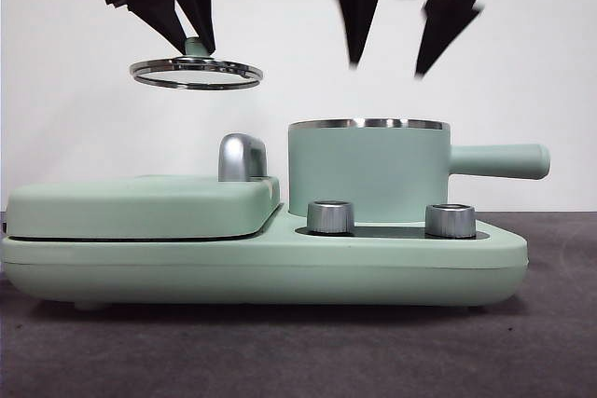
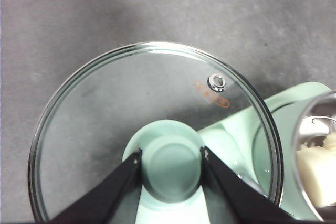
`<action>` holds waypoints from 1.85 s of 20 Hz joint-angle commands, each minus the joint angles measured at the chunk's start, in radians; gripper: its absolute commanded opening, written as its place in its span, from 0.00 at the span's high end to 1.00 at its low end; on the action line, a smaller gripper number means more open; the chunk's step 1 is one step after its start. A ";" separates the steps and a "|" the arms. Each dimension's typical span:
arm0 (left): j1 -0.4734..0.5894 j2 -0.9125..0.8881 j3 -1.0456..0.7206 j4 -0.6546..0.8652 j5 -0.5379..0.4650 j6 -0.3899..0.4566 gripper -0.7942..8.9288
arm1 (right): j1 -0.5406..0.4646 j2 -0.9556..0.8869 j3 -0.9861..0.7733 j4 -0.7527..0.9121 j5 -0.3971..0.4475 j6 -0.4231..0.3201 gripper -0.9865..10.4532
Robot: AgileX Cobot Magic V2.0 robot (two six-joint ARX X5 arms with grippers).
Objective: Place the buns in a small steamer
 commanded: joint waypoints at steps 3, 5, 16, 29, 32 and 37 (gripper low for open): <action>-0.053 0.016 0.039 0.014 0.003 -0.017 0.81 | 0.008 -0.287 -0.142 -0.077 -0.001 -0.005 0.49; -0.084 0.016 0.039 0.014 0.003 -0.017 0.81 | 0.010 -0.439 -0.249 -0.077 -0.004 -0.005 0.49; -0.272 0.016 0.039 0.004 0.003 -0.024 0.81 | 0.012 -1.303 -0.941 0.135 -0.011 0.121 0.41; -0.394 0.017 -0.025 0.042 0.041 -0.045 0.91 | 0.011 -1.647 -1.063 0.145 -0.059 0.127 0.41; -0.394 0.024 -0.060 0.061 0.041 -0.036 0.91 | 0.011 -1.647 -1.063 0.145 -0.060 0.130 0.41; -0.397 0.064 -0.060 0.080 0.041 -0.034 0.91 | 0.011 -1.647 -1.063 0.145 -0.059 0.132 0.41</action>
